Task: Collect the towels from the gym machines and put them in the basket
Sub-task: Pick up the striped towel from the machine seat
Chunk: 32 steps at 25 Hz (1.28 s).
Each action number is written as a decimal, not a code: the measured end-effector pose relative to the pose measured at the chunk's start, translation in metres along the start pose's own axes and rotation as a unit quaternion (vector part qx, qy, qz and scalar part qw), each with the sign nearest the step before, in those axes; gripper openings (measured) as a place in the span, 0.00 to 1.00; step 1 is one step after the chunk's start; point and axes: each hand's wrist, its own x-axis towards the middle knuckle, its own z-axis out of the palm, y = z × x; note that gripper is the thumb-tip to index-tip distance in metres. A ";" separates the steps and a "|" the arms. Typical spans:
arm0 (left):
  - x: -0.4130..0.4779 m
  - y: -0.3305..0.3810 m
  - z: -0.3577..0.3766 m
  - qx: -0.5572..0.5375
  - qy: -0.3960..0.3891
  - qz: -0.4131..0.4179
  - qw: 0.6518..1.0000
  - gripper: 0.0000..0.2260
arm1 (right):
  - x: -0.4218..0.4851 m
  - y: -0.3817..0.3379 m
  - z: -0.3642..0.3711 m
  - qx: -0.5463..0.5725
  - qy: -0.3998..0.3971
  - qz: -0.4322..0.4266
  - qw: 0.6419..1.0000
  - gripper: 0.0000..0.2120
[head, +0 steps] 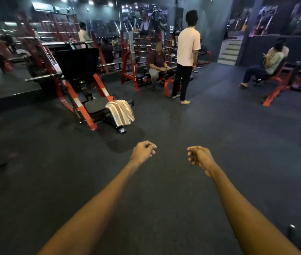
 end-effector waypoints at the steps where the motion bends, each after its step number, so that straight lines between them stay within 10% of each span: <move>1: 0.013 -0.006 -0.011 -0.002 0.011 -0.007 1.000 0.10 | 0.016 -0.008 0.013 0.002 -0.005 -0.005 1.000 0.05; 32: 0.639 -0.174 -0.260 -0.008 0.152 -0.149 0.977 0.09 | 0.682 -0.151 0.403 -0.098 -0.143 0.031 0.984 0.07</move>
